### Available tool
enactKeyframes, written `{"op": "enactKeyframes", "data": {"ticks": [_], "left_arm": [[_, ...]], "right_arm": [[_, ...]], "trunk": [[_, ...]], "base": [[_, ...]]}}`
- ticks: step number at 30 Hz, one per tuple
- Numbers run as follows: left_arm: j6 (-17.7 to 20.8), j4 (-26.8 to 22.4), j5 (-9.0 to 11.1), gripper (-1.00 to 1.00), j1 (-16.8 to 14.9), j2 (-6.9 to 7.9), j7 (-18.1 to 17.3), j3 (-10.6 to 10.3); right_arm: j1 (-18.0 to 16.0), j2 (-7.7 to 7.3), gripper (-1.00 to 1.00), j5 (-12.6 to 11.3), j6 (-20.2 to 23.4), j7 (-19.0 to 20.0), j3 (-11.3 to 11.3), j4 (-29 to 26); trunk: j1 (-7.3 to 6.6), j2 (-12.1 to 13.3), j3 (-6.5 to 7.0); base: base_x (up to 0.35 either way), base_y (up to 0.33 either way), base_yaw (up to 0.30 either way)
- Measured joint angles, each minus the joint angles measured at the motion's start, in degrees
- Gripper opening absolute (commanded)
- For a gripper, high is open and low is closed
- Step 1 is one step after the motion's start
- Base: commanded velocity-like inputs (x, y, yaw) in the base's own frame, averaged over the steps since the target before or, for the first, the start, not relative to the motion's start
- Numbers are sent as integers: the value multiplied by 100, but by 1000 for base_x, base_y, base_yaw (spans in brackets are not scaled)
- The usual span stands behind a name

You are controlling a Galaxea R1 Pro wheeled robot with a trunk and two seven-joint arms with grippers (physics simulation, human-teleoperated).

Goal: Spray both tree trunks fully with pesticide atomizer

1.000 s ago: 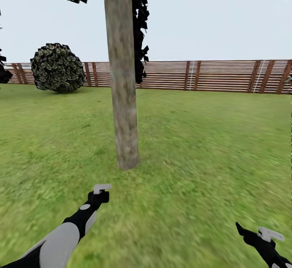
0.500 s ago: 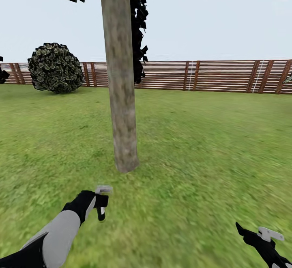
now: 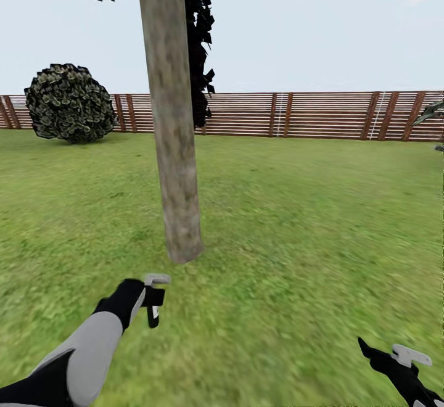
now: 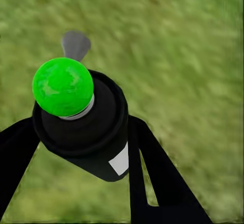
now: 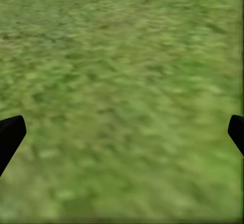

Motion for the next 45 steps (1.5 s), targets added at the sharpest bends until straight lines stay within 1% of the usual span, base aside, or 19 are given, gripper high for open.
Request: {"op": "enactKeyframes", "data": {"ticks": [1,2,3,4,6,8,14,22,35,45], "left_arm": [[119,5,0,-100,0,0,-1,-156],[201,6,0,-100,0,0,-1,-241],[477,10,-2,-100,0,0,-6,-457],[646,10,3,-100,0,0,-9,-576],[834,11,14,-100,0,4,-34,-697],[902,12,20,-100,0,8,-66,-733],[972,4,29,-100,12,31,-119,-746],[960,12,35,-100,33,17,-126,-751],[971,2,49,-100,43,44,-110,-742],[969,2,49,-100,44,44,-110,-743]], "right_arm": [[0,0,100,0,0,1,0,1],[0,0,100,0,0,3,0,1],[0,-1,100,-1,0,7,-1,0],[0,-4,100,-1,0,11,-1,2],[0,-1,100,-1,0,10,-1,0],[0,-1,100,2,0,6,6,-1],[1,-1,100,10,0,11,12,-2],[1,0,100,8,0,0,11,-9],[0,1,100,9,2,2,15,-4],[0,0,100,10,0,3,15,-2]], "trunk": [[0,0,0],[0,0,0],[0,0,0],[0,0,0],[0,0,0],[0,0,0],[0,0,0],[0,0,0],[-3,0,0],[0,0,0]], "base": [[0,0,-33],[0,0,-17],[0,0,-11],[0,0,-7],[0,0,-15],[0,0,-87],[0,0,-230],[10,4,-226],[255,154,-8],[37,18,0]]}}
